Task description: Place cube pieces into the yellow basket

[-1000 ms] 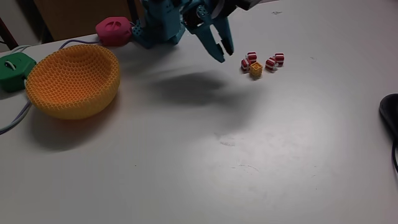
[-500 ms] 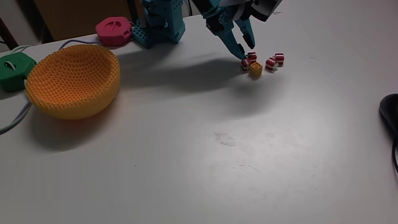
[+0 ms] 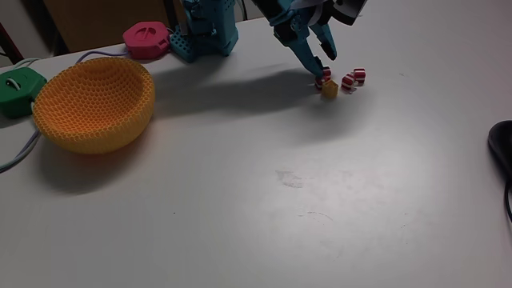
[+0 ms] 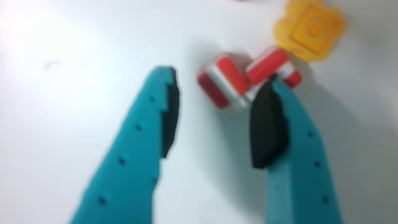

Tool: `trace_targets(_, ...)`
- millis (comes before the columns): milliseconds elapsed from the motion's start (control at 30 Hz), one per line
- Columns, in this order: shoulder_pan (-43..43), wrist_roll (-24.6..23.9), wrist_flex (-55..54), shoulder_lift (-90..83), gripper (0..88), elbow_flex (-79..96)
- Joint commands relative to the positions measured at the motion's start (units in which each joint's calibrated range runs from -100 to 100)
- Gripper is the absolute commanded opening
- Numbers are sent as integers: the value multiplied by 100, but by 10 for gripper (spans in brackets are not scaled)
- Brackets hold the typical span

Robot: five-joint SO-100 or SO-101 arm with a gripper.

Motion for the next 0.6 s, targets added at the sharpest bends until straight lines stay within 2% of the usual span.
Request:
trace_targets(0, -141, -73, -135, 13, 224, -51)
trace_targets(167, -169, 24, -283, -44, 249, -23)
trace_targets(300, -188, 29, 30, -129, 264, -244)
trace_targets(567, 17, -274, 777, -309, 165, -494)
